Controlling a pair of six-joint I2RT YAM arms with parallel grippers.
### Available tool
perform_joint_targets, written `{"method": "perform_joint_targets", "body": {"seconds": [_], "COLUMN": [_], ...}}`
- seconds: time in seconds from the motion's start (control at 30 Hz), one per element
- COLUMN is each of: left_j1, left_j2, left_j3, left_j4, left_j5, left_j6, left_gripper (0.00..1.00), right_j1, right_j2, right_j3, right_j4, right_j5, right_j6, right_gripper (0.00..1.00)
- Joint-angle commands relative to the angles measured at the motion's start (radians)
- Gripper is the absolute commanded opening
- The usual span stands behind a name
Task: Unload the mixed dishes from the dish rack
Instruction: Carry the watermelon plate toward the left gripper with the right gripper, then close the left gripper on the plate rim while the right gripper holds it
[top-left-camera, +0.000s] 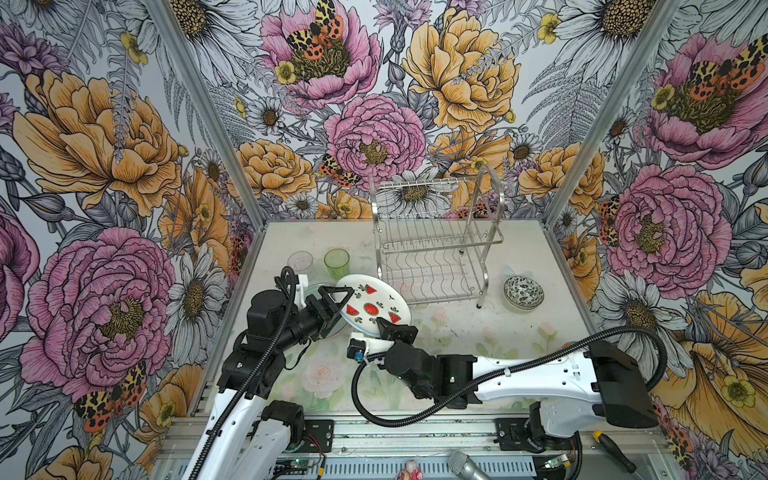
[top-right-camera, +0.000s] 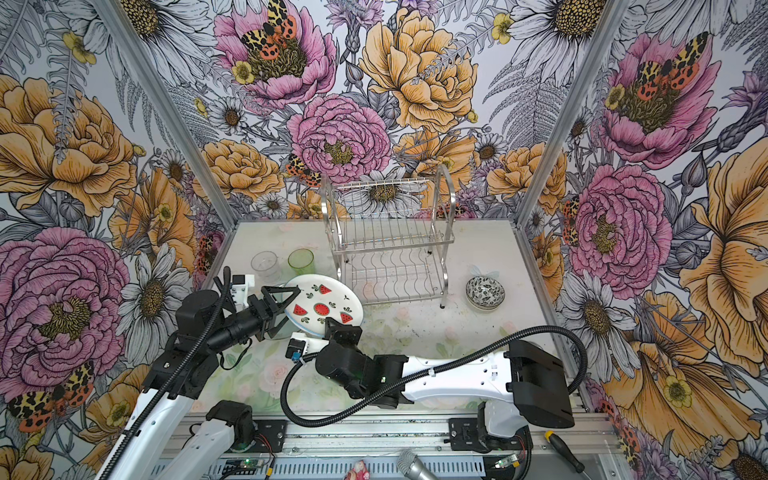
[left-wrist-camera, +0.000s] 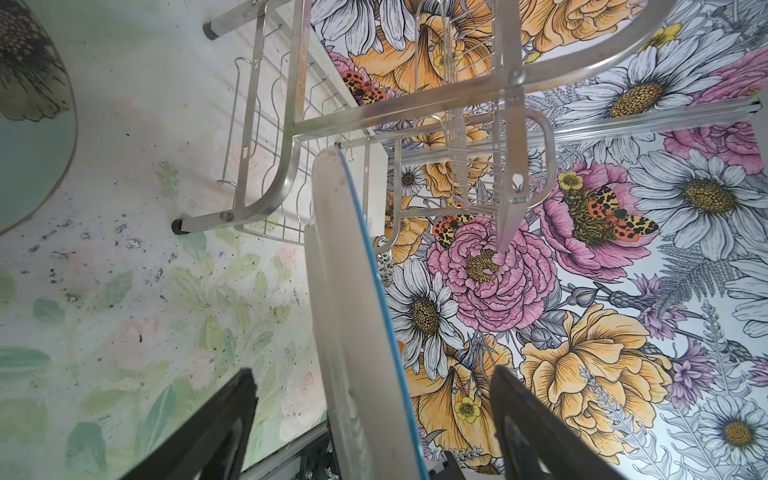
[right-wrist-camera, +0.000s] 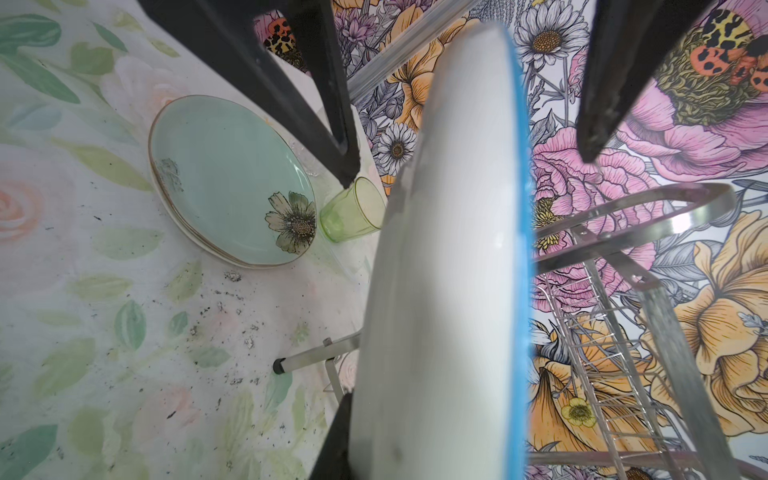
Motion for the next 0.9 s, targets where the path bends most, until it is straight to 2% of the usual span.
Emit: {"method": "perform_joint_targets", "body": {"seconds": [0.0, 0.3, 0.57, 0.7, 0.8, 0.87], "left_j1": [-0.007, -0.008, 0.001, 0.014, 0.027, 0.038], "left_j2": [0.034, 0.082, 0.101, 0.104, 0.104, 0.103], "left_j3": [-0.008, -0.025, -0.053, -0.055, -0.056, -0.055], "left_j4": [0.058, 0.108, 0.18, 0.18, 0.179, 0.178], "left_j5": [0.034, 0.042, 0.073, 0.089, 0.101, 0.11], "left_j6": [-0.001, -0.01, -0.051, -0.05, -0.05, -0.05], "left_gripper": [0.83, 0.62, 0.37, 0.31, 0.25, 0.23], "right_j1": [-0.004, -0.004, -0.004, -0.004, -0.006, -0.004], "right_j2": [0.006, 0.043, 0.085, 0.081, 0.08, 0.08], "right_j3": [0.057, 0.061, 0.071, 0.065, 0.06, 0.057], "right_j4": [0.156, 0.192, 0.221, 0.225, 0.226, 0.228], "right_j5": [0.06, 0.093, 0.134, 0.142, 0.144, 0.149], "right_j6": [-0.042, -0.058, -0.079, -0.077, -0.068, -0.064], "right_gripper": [0.0, 0.0, 0.0, 0.0, 0.08, 0.09]}}
